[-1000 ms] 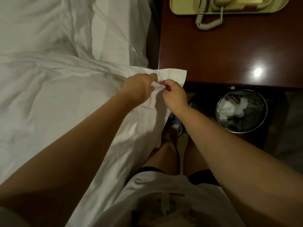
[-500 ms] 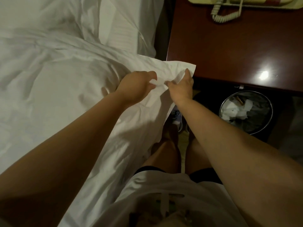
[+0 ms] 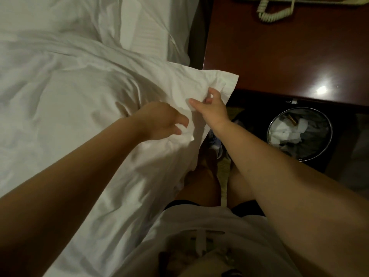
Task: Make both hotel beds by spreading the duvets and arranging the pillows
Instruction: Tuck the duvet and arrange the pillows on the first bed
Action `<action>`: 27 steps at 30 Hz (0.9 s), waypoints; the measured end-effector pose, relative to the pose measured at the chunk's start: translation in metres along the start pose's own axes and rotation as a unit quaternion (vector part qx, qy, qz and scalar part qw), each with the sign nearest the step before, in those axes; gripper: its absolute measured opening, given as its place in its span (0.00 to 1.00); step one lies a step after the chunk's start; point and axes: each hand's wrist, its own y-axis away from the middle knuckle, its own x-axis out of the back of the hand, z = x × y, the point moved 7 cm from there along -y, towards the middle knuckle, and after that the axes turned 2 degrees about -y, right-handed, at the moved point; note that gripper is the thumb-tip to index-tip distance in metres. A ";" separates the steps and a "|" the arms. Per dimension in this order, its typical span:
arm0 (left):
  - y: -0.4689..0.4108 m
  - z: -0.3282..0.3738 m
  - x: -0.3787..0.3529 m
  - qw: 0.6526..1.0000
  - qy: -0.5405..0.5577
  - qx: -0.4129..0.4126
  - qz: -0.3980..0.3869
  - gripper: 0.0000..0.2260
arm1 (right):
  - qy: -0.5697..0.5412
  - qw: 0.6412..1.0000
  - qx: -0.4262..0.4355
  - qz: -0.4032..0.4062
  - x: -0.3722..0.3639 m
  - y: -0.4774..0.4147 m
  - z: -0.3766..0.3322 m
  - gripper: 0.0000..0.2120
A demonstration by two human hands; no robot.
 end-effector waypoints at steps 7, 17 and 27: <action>0.020 -0.014 -0.013 0.996 0.076 0.039 0.005 0.14 | 0.023 0.995 -0.006 -0.095 -0.039 0.019 0.001 0.25; 0.067 -0.030 0.057 0.877 0.214 0.031 0.429 0.09 | -0.105 0.978 -0.150 0.102 0.013 -0.016 0.017 0.33; -0.026 0.002 0.073 0.953 0.115 -0.062 0.272 0.15 | -0.185 0.969 0.102 0.130 0.027 0.023 -0.020 0.12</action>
